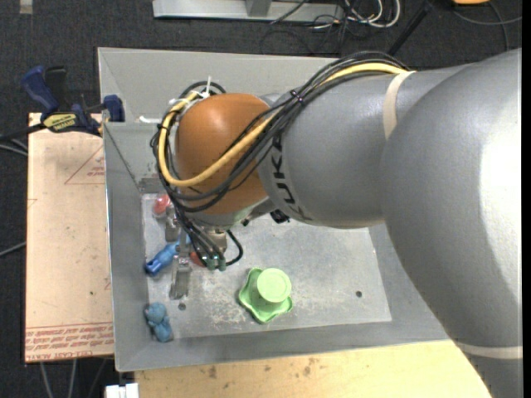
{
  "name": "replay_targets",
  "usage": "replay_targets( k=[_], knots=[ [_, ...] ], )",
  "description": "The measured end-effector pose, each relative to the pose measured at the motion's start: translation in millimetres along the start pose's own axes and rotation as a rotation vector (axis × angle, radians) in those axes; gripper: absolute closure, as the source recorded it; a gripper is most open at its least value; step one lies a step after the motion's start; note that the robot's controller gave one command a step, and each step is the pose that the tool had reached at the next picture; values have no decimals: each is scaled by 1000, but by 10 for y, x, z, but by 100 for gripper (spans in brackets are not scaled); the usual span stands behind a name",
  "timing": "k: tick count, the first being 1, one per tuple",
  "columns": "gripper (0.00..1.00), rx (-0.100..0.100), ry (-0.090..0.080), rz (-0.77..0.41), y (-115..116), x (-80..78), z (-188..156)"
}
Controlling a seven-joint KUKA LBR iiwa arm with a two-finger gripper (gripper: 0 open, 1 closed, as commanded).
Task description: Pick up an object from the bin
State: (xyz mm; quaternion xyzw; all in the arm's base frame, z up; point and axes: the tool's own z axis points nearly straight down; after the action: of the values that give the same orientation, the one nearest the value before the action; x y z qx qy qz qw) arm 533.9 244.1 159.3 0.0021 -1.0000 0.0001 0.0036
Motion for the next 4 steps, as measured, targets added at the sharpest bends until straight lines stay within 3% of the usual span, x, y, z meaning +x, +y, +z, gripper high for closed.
replay_targets(
  k=[1,2,3,4],
  knots=[
    [0,0,-5,-121,41,560,-214],
    [0,1,-4,-597,-22,81,730],
    [0,0,-6,-435,-109,298,902],
    [0,1,-11,-899,-59,-88,890]
  ],
)
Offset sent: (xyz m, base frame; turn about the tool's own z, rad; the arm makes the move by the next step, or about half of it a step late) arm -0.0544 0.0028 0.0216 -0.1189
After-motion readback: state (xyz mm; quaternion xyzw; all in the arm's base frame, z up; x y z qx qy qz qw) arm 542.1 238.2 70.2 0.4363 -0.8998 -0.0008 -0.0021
